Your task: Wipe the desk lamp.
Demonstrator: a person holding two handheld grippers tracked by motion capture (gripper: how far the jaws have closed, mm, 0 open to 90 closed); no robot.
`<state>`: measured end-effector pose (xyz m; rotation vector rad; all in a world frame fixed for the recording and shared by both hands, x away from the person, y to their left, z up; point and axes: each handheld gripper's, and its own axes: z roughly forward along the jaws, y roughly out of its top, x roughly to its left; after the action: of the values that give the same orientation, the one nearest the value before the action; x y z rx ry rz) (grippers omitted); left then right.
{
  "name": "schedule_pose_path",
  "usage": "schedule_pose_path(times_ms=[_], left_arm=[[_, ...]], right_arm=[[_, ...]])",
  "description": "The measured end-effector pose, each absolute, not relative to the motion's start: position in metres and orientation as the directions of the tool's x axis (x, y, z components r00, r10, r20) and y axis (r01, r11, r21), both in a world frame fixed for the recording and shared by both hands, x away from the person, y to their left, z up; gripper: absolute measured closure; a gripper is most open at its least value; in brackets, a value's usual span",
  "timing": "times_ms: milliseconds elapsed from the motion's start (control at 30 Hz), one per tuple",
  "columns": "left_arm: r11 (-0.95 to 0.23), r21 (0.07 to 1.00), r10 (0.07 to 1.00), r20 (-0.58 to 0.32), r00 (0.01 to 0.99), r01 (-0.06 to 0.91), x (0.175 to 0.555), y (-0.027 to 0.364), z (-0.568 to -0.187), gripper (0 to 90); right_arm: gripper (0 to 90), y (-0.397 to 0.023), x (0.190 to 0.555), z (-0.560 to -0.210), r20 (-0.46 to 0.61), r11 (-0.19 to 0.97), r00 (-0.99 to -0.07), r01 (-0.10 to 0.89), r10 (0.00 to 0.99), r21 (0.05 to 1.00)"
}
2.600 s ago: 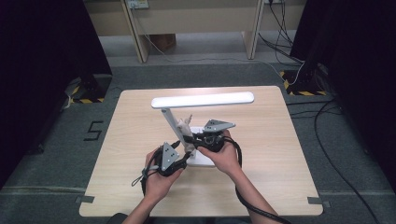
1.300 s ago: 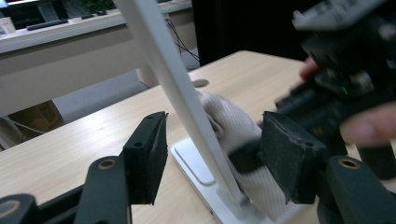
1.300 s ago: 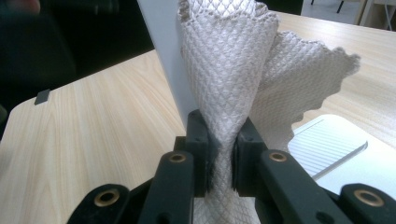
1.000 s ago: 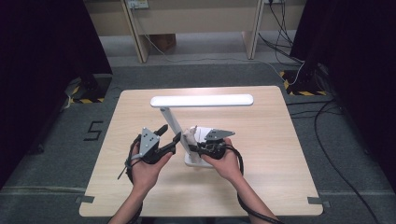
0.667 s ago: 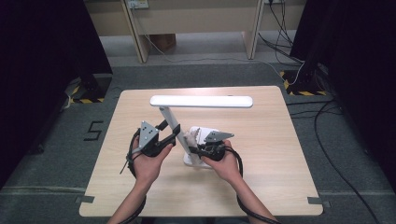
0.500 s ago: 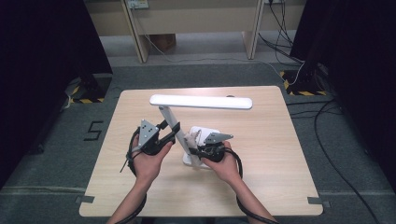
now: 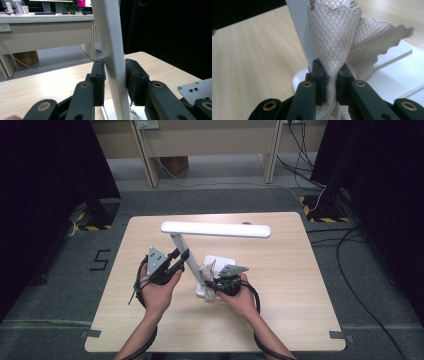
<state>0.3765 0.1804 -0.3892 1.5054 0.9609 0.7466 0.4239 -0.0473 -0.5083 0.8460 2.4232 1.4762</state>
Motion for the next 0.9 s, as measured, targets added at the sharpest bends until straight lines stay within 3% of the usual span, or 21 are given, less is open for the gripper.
schedule_pose_path(times_ms=[367, 600, 900], left_arm=[[-0.028, 0.985, 0.891, -0.052, 0.451, 0.169, 0.375, 0.179, -0.388, 69.9], [-0.031, 0.986, 0.897, -0.046, 0.439, 0.166, 0.374, 0.177, -0.388, 69.9], [-0.039, 0.986, 0.906, -0.035, 0.423, 0.165, 0.371, 0.175, -0.388, 70.2]], right_arm=[[80.9, -0.047, 0.421, -0.508, 0.103, 0.382, -0.818, 0.371, 0.566, 0.846], [80.9, -0.038, 0.402, -0.493, 0.131, 0.380, -0.862, 0.347, 0.490, 0.857], [80.8, -0.019, 0.399, -0.510, 0.155, 0.405, -0.857, 0.383, 0.491, 0.830]])
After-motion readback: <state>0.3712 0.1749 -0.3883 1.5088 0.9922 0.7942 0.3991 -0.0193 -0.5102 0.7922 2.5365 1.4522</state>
